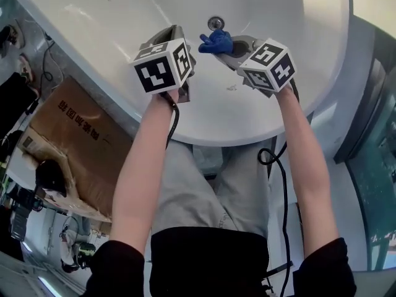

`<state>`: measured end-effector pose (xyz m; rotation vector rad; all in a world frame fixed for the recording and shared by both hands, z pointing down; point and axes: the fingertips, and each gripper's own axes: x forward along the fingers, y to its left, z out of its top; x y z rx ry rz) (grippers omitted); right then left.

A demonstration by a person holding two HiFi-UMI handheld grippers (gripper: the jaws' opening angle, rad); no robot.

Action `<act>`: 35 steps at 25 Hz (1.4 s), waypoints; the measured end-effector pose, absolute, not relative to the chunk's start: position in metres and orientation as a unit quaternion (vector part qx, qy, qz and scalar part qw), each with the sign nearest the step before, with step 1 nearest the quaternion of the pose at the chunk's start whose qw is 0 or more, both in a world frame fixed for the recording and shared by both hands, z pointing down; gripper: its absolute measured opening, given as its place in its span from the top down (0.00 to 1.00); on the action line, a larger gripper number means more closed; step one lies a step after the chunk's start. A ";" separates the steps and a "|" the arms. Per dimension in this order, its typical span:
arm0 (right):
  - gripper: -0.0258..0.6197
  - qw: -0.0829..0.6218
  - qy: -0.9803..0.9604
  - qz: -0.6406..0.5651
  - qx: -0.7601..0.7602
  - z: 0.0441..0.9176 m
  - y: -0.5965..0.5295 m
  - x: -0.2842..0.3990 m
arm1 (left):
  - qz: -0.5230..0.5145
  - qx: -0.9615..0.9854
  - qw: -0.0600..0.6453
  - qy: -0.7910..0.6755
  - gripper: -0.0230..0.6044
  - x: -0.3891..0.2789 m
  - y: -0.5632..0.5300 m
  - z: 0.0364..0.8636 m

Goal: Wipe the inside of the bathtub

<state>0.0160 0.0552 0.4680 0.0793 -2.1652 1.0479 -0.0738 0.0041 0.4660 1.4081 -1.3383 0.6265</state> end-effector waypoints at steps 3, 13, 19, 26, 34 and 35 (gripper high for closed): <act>0.85 0.396 -0.832 0.388 0.021 0.496 0.045 0.032 | 0.253 0.574 0.539 -0.562 0.96 -0.063 0.017 0.481; 0.85 0.468 -0.821 0.325 -0.041 0.593 0.049 0.042 | 0.230 0.530 0.578 -0.577 0.96 -0.042 0.057 0.548; 0.85 0.518 -0.801 0.288 -0.084 0.642 0.065 0.049 | 0.190 0.504 0.603 -0.589 0.96 -0.037 0.059 0.581; 0.85 0.547 -0.785 0.266 -0.117 0.686 0.089 0.051 | 0.190 0.503 0.609 -0.583 0.96 -0.028 0.063 0.611; 0.85 0.556 -0.767 0.290 -0.133 0.713 0.109 0.056 | 0.196 0.498 0.612 -0.582 0.96 -0.016 0.075 0.620; 0.85 0.559 -0.765 0.289 -0.134 0.715 0.110 0.057 | 0.197 0.498 0.611 -0.583 0.96 -0.017 0.075 0.620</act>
